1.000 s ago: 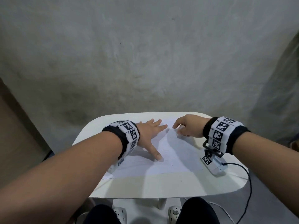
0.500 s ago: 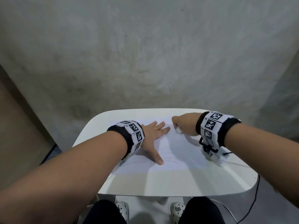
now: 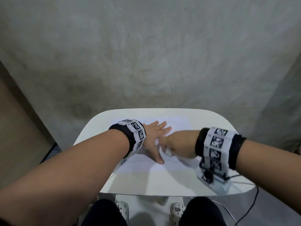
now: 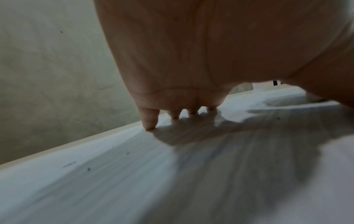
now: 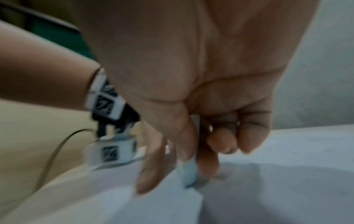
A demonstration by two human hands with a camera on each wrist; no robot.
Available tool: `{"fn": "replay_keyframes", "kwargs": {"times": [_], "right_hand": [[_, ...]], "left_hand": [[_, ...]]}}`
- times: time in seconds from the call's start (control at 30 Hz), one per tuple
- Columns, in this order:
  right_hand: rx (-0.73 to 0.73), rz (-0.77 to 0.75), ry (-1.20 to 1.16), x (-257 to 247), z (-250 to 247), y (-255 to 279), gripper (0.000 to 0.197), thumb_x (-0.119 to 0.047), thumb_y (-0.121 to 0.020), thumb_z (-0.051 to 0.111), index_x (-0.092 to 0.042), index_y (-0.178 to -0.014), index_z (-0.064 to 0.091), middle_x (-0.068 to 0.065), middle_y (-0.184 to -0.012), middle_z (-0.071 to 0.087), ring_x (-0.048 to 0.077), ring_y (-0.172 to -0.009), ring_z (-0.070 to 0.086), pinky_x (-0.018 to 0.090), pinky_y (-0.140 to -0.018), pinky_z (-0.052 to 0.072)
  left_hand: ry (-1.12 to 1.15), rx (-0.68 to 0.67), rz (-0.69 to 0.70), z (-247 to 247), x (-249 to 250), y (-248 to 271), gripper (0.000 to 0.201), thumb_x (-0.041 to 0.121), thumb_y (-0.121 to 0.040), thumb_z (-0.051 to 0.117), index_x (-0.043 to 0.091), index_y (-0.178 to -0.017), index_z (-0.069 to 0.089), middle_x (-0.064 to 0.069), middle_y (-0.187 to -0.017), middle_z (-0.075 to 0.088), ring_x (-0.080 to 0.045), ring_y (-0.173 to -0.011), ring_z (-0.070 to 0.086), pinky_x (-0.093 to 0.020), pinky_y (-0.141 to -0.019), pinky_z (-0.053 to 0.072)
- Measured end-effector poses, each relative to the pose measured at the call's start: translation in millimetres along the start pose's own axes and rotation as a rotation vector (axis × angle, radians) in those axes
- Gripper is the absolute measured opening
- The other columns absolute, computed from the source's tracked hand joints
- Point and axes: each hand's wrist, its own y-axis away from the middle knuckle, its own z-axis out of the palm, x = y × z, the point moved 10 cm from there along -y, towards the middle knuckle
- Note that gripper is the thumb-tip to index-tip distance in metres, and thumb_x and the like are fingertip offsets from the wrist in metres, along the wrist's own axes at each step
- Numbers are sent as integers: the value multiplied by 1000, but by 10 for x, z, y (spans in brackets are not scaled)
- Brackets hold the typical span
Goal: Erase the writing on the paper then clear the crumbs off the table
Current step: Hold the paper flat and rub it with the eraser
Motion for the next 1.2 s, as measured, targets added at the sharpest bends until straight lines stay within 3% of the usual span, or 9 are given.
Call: {"fn": "replay_keyframes", "kwargs": {"times": [0.13,0.3,0.4,0.5,0.67,0.83,0.93,1.03,1.2], "right_hand": [[20,131,21,250,-104,31,38,-8,-91,52,-20,-127,46,7,-131,56,23,-104,53,28,-86,38],[-26,3,-61,6,53,15,32,-7,-94,51,-14,-125,49,2,-114,59,21,-94,50,19,-69,33],[79,120,-58,283,-90,50,21,-7,-91,50,-20,-106,45,5,-104,60,24,-93,53,22,-69,35],[-18,5,7,-114,111,110,44,-5,-86,59,-16,-125,42,-5,-104,59,20,-95,57,22,-69,41],[49,126,-91,223,19,72,31,-11,-89,59,-19,-115,45,-6,-102,61,21,-96,55,26,-79,42],[-17,37,-80,-55,127,140,38,3,-84,57,-21,-103,35,-8,-95,56,18,-80,50,20,-57,34],[41,127,-54,169,5,131,29,-5,-89,54,-22,-104,35,2,-113,62,21,-86,49,26,-70,38],[-22,51,22,-50,166,130,53,1,-77,67,-22,-109,31,-2,-87,54,18,-68,49,26,-53,37],[43,116,-98,188,72,118,26,-4,-89,52,-22,-102,38,1,-111,64,20,-86,53,27,-71,42]], "left_hand": [[13,-7,-2,23,-15,0,132,71,-62,74,36,-151,-16,11,-157,-28,-16,-145,-23,-59,-117,0],[-7,-7,-5,29,-13,-4,132,69,-64,74,34,-150,-20,10,-157,-27,-17,-145,-23,-54,-117,-2],[21,-10,-6,18,-15,8,132,71,-62,74,37,-150,-18,11,-157,-28,-16,-145,-23,-57,-117,0],[-18,-12,-25,26,-1,17,134,68,-63,75,33,-150,-20,10,-157,-28,-17,-146,-23,-52,-116,-2],[7,-12,-19,7,4,40,132,69,-65,73,33,-150,-20,10,-157,-28,-17,-146,-23,-54,-118,-1],[-25,-13,-30,28,5,46,133,69,-63,74,33,-150,-22,11,-156,-30,-16,-145,-23,-51,-116,-2],[-2,-22,-19,11,9,60,131,69,-65,73,33,-150,-21,11,-156,-29,-16,-145,-24,-53,-116,-2],[-19,-21,-31,27,6,49,133,71,-64,72,33,-150,-22,10,-156,-29,-16,-145,-24,-51,-116,-3],[-16,-20,-35,43,-22,34,133,74,-63,70,35,-149,-23,12,-156,-30,-16,-145,-23,-54,-115,-2]]}}
